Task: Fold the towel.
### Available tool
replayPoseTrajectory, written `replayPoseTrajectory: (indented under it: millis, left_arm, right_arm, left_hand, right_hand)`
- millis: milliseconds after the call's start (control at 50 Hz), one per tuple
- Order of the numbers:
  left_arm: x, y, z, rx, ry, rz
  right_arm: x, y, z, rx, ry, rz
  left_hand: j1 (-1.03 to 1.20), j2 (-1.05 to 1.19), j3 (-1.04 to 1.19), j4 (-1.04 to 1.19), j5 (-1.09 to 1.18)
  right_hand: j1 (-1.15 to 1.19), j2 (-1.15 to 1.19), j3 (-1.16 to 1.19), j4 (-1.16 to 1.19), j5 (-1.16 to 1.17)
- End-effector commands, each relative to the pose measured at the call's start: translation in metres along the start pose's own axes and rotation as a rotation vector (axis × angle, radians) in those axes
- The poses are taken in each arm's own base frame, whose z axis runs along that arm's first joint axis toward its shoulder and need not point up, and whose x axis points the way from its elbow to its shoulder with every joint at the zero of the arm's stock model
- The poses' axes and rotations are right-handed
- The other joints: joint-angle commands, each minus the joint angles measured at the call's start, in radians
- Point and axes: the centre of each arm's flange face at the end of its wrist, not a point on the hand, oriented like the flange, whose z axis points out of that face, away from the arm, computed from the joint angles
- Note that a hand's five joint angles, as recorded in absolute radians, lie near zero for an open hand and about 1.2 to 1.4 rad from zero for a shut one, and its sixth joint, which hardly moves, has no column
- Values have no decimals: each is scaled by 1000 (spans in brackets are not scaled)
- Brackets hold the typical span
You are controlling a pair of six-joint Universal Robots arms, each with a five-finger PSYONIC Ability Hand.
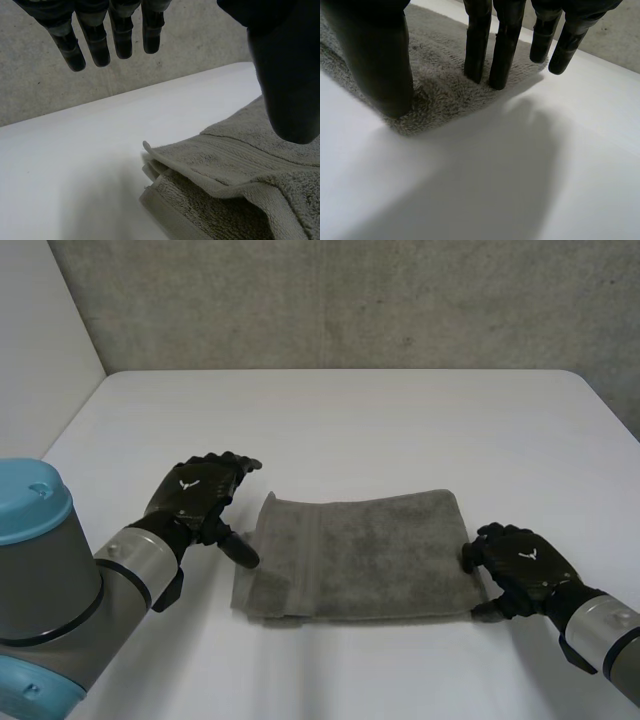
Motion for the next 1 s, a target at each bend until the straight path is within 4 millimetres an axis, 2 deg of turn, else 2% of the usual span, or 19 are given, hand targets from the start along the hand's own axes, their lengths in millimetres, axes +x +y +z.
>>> replayPoseTrajectory:
  millis: [20,100,120,160,340,400,440,500,540,640,780,820,840,860,880,920,940,980,1000]
  left_arm:
    - [0,1,0,-2,1,0]
    - [0,1,0,-2,1,0]
    - [0,1,0,-2,1,0]
    - [0,1,0,-2,-1,-1]
    - [-1,0,0,0,-2,0]
    - [-1,0,0,0,-2,-2]
    - [-1,0,0,0,-2,-2]
    - [0,0,0,1,-2,-2]
    - [-1,0,0,0,-2,0]
    - [-1,0,1,0,-4,-1]
    - [-1,0,1,0,-4,-1]
    - [-1,0,1,0,-4,-2]
    - [-1,0,1,0,-4,-2]
    - [-1,0,0,0,-2,-2]
    - [-1,0,0,0,-2,-2]
    - [-1,0,0,0,-2,-2]
    - [-1,0,0,0,-4,-2]
    - [-1,1,0,-2,-4,-2]
    - [-1,1,0,-2,-4,-1]
  right_arm:
    - [-3,0,3,8,-12,-11]
    - [-1,3,7,3,-13,-7]
    - [-1,3,7,3,-13,-7]
    - [4,1,9,9,-2,-9]
    - [14,-3,9,22,23,-22]
    - [26,-6,7,29,57,-23]
    - [42,-11,5,39,104,-66]
    - [49,-14,3,41,124,-101]
    - [66,-20,-3,48,165,-174]
    - [76,-27,-11,55,175,-219]
    - [64,-37,-17,76,119,-219]
    - [38,-47,-16,122,41,-261]
    - [38,-47,-16,123,41,-262]
    - [23,-53,-16,148,-2,-282]
    - [23,-53,-16,149,-2,-282]
    - [-2,-61,-15,185,-77,-306]
    - [-2,-61,-15,185,-77,-306]
    - [-26,-69,-15,216,-151,-321]
    - [-26,-69,-15,216,-152,-321]
  left_hand:
    - [-114,-56,-49,-56,-55]
    - [-114,-56,-49,-56,-55]
    - [-114,-56,-49,-56,-55]
    - [-114,-56,-49,-56,-55]
    - [-114,-56,-49,-56,-55]
    - [-114,-56,-49,-56,-55]
    - [-114,-56,-49,-56,-55]
    - [-114,-56,-49,-56,-55]
    - [-114,-56,-49,-56,-55]
    - [-114,-56,-49,-56,-55]
    - [-114,-56,-49,-56,-55]
    - [-114,-56,-49,-56,-55]
    - [-114,-56,-49,-56,-55]
    - [-114,-56,-49,-56,-55]
    - [-114,-56,-49,-56,-55]
    - [-114,-56,-49,-56,-55]
    - [-114,-56,-49,-56,-55]
    - [-114,-56,-49,-56,-55]
    - [-114,-56,-49,-56,-55]
  right_hand:
    - [92,69,-5,-53,100]
    - [422,400,-5,-53,431]
    - [424,401,-5,-53,432]
    - [712,689,-5,-53,720]
    - [713,691,-5,-53,722]
    - [713,691,-5,-53,722]
    - [713,691,-5,-53,722]
    - [713,691,-5,-53,722]
    - [713,691,-5,-53,722]
    - [713,691,-5,-53,722]
    - [713,691,-5,-53,722]
    - [713,691,-5,-53,722]
    - [713,691,-5,-53,722]
    - [713,691,-5,-53,722]
    - [713,691,-5,-53,722]
    - [713,691,-5,-53,722]
    - [713,691,-5,-53,722]
    - [713,691,-5,-53,722]
    - [713,691,-5,-53,722]
